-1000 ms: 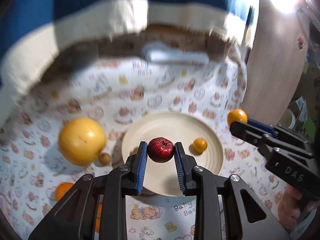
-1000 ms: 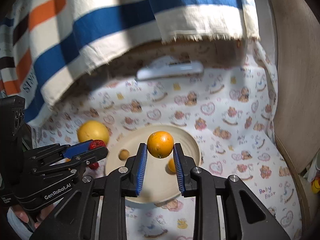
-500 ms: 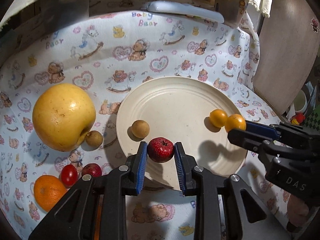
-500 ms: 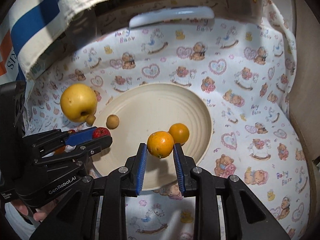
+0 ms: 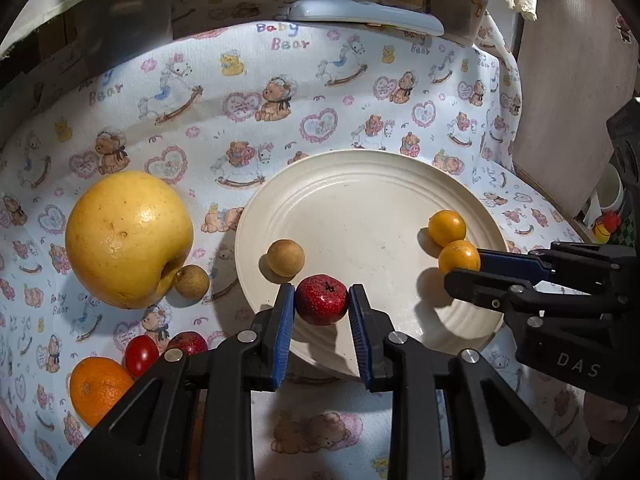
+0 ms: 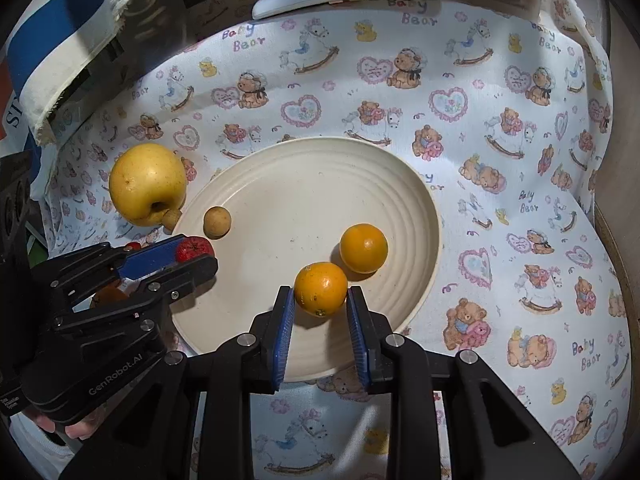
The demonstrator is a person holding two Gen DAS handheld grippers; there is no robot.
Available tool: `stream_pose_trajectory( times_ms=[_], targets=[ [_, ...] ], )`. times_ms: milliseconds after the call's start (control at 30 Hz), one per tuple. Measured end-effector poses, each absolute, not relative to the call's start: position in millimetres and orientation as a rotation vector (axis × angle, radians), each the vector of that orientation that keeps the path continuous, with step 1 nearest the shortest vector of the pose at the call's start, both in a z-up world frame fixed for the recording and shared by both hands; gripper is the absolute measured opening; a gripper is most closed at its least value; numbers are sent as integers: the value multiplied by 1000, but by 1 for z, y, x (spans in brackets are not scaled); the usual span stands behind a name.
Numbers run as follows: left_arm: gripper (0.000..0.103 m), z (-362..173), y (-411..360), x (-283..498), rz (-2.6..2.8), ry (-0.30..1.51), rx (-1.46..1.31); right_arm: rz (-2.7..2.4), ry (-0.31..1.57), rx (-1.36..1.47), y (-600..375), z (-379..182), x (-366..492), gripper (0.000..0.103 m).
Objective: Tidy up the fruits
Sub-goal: 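Carry the red apple and orange fruit over the plate with both tools, then open the left tool to set the red apple on the plate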
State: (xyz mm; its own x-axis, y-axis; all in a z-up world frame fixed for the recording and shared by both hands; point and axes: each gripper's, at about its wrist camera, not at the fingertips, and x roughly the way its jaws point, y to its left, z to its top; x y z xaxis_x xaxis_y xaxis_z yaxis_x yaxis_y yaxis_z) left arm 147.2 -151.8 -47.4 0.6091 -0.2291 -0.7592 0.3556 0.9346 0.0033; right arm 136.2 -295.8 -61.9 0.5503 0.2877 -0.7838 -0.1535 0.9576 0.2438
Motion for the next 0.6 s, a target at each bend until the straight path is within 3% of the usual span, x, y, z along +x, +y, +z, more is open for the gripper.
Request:
stream_pose_trajectory(
  times_ms=[600],
  targets=[
    [26,-48,-152,149,-327,848,182,265,961,158,-295,-63,138,28]
  ],
)
